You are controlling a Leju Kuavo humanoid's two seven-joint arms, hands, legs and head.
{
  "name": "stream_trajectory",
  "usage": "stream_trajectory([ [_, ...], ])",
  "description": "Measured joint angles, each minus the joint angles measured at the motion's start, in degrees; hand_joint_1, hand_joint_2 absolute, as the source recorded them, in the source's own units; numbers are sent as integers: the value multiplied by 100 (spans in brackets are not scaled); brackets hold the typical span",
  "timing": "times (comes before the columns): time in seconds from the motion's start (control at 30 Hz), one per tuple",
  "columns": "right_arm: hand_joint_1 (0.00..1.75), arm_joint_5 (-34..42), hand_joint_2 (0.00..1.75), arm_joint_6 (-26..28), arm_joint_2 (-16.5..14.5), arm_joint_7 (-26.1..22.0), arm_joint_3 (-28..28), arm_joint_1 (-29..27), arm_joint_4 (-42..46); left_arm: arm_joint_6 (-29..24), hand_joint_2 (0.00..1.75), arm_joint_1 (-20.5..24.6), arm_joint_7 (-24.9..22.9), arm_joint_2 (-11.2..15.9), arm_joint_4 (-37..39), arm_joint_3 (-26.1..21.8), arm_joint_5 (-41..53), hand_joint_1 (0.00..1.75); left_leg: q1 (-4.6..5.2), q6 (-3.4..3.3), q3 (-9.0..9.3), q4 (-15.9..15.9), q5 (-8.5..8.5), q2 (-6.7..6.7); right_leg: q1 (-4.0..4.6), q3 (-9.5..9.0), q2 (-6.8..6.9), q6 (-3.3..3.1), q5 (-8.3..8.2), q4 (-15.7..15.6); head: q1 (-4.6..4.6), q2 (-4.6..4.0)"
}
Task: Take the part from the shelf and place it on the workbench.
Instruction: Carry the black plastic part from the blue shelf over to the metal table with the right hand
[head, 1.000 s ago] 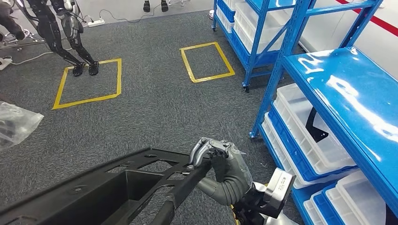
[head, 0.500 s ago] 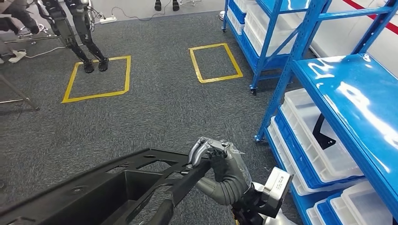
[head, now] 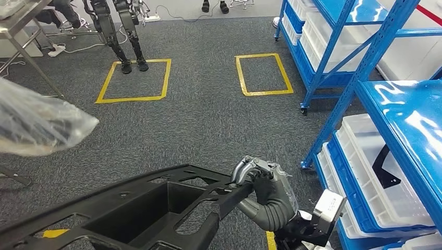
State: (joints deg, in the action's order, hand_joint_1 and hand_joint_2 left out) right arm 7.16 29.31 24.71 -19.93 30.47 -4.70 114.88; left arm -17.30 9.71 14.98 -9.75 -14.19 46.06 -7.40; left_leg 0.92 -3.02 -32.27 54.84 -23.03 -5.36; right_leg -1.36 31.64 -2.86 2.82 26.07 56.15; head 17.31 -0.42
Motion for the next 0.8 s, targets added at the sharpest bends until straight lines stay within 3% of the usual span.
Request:
stream_trajectory([
  [0.03,175,-9,175,0,16,37,-19,1,21,8,175,2,4,-5,0,9,-10,0,-7,16,-13,2,7,-45,-3,5,68,-48,-7,1,3,0],
  [0.1,175,-34,175,0,56,104,-56,5,76,19,175,2,4,-16,0,33,-25,0,-14,63,-83,140,-90,46,1,-1,187,-121,-18,-6,11,0],
  [0.17,175,-56,175,1,97,156,-93,2,134,23,175,16,3,-31,0,62,-25,0,-23,121,-345,730,-422,298,15,-4,303,-170,-21,-12,22,0],
  [0.23,175,-83,175,9,135,216,-127,-10,178,23,175,28,4,-50,0,84,-24,0,-39,154,-723,1563,-780,428,36,-3,419,-193,-12,-12,28,0],
  [0.27,175,-100,175,19,153,250,-139,-14,196,23,175,28,9,-60,0,91,-25,0,-42,151,-835,1812,-851,442,46,-4,480,-198,-9,-11,28,0],
  [0.3,175,-116,175,30,171,283,-153,-17,217,22,175,30,16,-67,0,98,-28,0,-39,133,-843,1842,-820,448,55,-6,539,-202,-5,-11,29,0],
  [0.37,175,-137,175,52,195,329,-186,-18,264,19,175,45,38,-77,0,109,-36,0,1,56,-509,1210,-498,539,70,-24,662,-206,3,-13,29,0],
  [0.43,175,-146,175,79,221,363,-222,-29,317,14,175,90,57,-88,-1,116,-40,0,100,-49,-66,333,-196,820,83,-38,778,-193,16,-12,30,0],
  [0.47,175,-149,175,92,236,380,-234,-39,338,10,175,117,63,-94,-1,118,-40,0,146,-88,48,84,-131,921,88,-40,833,-179,22,-12,31,0],
  [0.5,175,-154,175,106,253,399,-245,-47,352,7,175,138,67,-100,-1,119,-40,0,176,-112,80,-21,-119,956,89,-41,892,-162,26,-14,32,0],
  [0.57,175,-172,175,119,288,442,-284,-53,394,3,175,147,71,-117,-1,120,-46,0,162,-143,93,-83,-76,828,82,-61,965,-116,47,-16,33,0],
  [0.63,175,-199,175,127,316,494,-326,-47,439,-21,175,143,89,-138,-1,121,-81,0,109,-174,152,-174,-12,699,72,7,736,-64,201,198,32,-1],
  [0.7,175,-228,175,120,333,548,-338,-40,449,-66,175,148,134,-150,0,120,-141,0,73,-192,179,-208,18,590,65,326,406,-22,540,870,30,-2],
  [0.77,175,-252,175,46,335,598,-325,39,440,-118,175,132,226,-146,0,118,-264,0,58,-196,177,-203,21,490,50,687,316,15,761,1550,28,-2],
  [0.8,175,-263,175,-26,319,622,-303,131,424,-144,175,109,297,-136,0,113,-363,0,50,-191,179,-197,18,444,33,748,313,37,712,1625,27,-2],
])
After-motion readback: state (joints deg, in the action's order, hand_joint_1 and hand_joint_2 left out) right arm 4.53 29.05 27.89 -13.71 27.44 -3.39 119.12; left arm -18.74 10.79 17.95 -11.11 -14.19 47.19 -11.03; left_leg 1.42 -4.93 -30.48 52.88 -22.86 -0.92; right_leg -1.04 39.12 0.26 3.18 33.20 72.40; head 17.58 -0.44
